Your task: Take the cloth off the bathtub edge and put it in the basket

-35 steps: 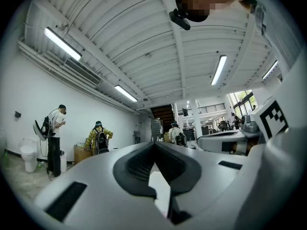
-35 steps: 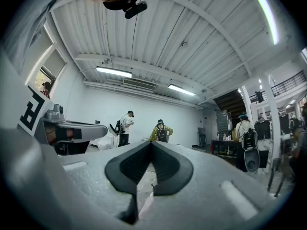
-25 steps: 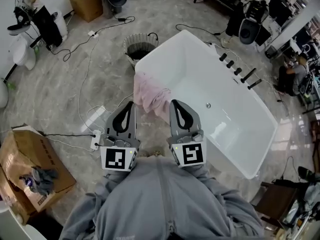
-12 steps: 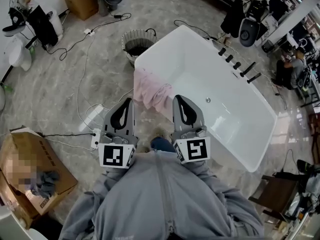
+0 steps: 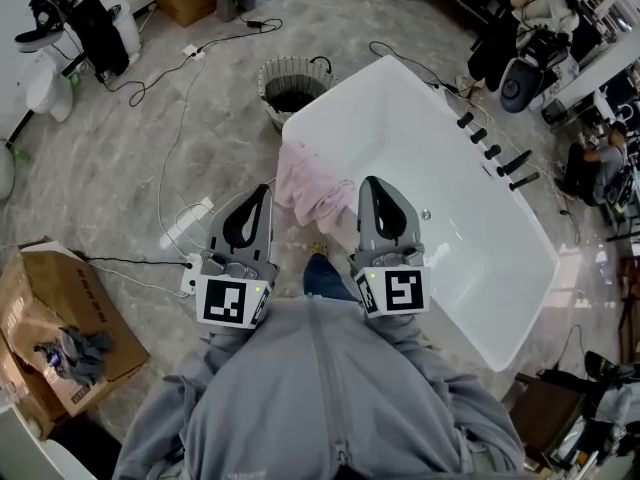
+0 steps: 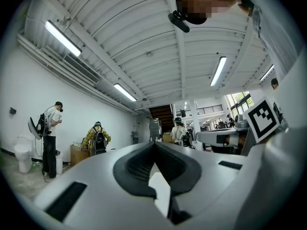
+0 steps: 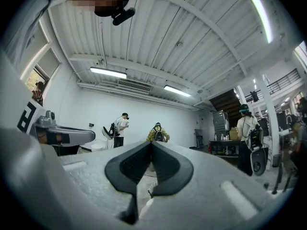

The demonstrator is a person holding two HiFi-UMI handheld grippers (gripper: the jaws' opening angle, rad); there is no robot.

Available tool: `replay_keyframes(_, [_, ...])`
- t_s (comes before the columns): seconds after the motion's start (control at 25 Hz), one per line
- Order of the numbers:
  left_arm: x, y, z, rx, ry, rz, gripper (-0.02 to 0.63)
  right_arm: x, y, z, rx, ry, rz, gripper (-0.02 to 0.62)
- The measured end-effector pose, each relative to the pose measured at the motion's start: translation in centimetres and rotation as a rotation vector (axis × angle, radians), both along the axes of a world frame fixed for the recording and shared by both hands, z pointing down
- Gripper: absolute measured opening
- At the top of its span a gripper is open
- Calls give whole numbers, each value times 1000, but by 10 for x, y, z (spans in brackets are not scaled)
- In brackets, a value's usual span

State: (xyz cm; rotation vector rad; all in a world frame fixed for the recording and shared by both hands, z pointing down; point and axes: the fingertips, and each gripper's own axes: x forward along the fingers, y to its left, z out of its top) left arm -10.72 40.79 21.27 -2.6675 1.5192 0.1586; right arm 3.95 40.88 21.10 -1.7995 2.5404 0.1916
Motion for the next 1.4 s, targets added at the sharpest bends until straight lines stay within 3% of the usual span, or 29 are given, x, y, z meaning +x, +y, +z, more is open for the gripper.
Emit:
replay_keyframes(0.76, [68,-204,27,-52,9,-98,5,54,-223,40,-105,39,-177,5])
replay_keyframes(1.08, [81,-233,52,-113,-21,-113,5,59,-258,69,-168,18,-234,5])
replay_keyframes(1.4, [91,-252,81,-178,-45,-58,5,65,-269,93,-211,21,-218,5])
